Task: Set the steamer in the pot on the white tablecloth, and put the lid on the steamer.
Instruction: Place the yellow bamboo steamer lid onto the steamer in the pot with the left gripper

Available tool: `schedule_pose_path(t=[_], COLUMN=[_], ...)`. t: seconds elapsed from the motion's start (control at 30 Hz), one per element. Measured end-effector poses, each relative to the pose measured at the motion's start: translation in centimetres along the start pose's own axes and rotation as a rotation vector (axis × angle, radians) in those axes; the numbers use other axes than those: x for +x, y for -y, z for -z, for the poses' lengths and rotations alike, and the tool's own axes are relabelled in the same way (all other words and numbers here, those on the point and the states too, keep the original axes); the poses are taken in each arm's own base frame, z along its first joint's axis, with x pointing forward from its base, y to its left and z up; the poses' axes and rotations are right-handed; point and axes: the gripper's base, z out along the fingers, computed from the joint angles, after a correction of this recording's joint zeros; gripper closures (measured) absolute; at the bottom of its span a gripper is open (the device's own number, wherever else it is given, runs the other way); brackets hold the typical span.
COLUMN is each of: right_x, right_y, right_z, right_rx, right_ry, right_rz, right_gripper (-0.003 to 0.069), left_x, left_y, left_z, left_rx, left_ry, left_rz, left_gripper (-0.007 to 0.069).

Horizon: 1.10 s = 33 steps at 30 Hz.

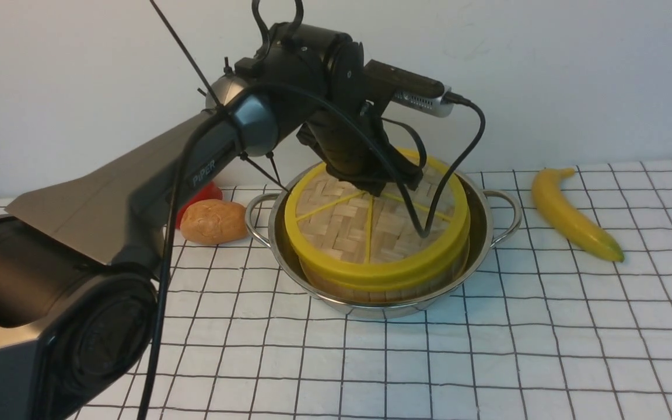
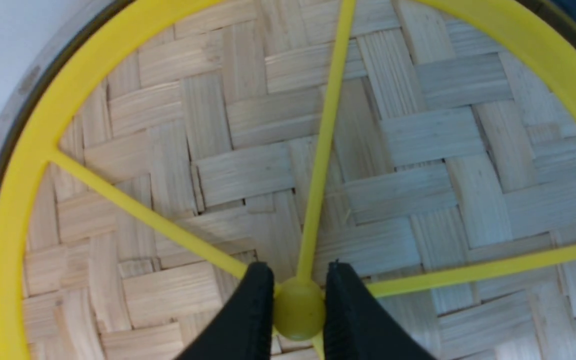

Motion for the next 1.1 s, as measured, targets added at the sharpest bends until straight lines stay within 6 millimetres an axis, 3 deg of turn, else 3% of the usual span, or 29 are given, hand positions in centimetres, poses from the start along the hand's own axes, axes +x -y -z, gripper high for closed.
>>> schedule_pose_path(t=[1.1], right_x=[0.00], right_y=[0.00], right_z=[0.00], right_rx=[0.000], right_ry=[0.000], right_rz=[0.001], right_gripper=[0.0230], left_x=[-0.02], left_y=[0.04], left_z=[-0.19], left_rx=[0.004], left_ry=[-0.003], left_rz=[-0.019], left_gripper=[0.0508])
